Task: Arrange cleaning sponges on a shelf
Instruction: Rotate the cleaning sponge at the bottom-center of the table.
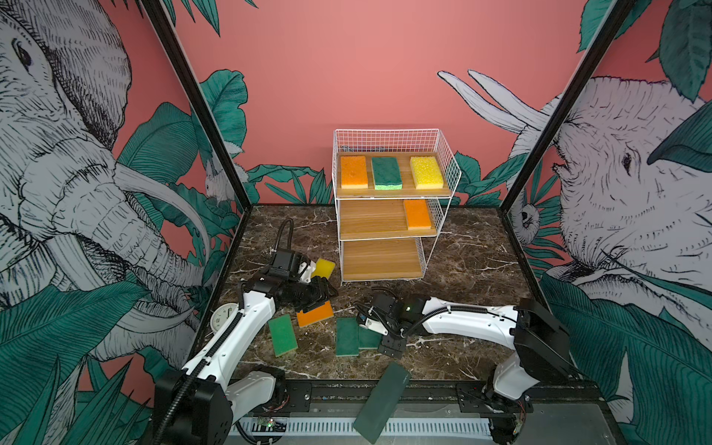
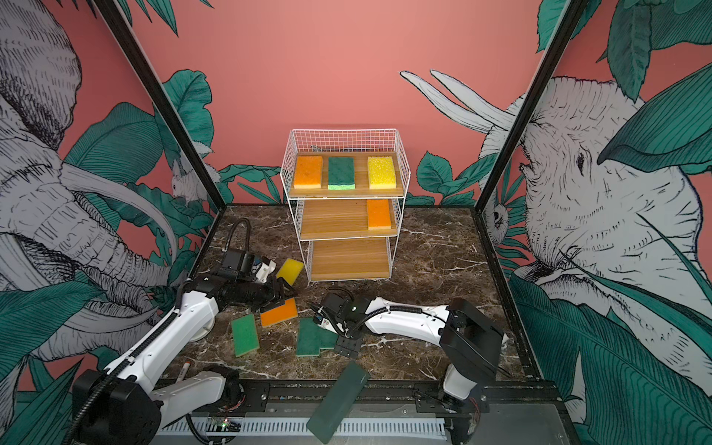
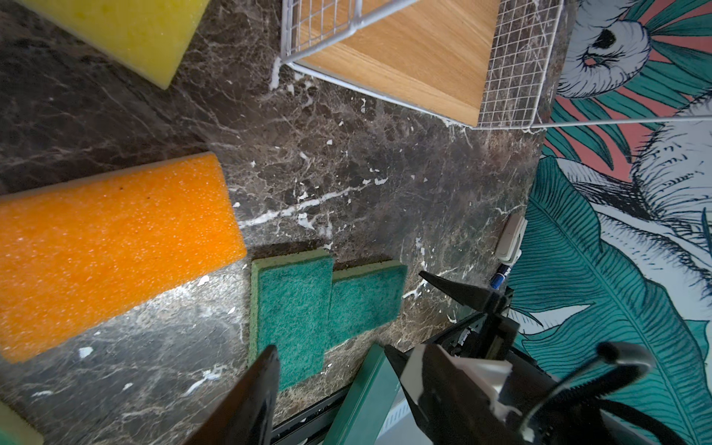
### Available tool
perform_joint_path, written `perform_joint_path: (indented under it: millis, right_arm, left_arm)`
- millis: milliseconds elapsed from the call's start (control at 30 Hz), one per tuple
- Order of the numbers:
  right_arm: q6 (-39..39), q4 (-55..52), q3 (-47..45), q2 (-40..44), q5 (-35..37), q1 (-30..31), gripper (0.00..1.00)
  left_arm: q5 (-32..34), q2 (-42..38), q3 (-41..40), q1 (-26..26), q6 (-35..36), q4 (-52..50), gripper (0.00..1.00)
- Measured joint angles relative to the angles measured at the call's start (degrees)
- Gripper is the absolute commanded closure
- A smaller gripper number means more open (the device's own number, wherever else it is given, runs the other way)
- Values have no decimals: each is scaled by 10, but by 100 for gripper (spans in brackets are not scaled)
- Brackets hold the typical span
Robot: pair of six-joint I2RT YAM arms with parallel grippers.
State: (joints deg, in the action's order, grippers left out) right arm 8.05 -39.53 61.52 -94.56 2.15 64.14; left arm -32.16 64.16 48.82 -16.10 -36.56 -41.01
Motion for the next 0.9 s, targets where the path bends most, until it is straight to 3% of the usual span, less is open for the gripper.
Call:
perform_joint_path:
  millis: [900]
  right_arm:
    - [62, 25, 6, -59, 26, -1, 4]
  left_arm:
    - [-13, 0, 4, 13, -13, 11, 39]
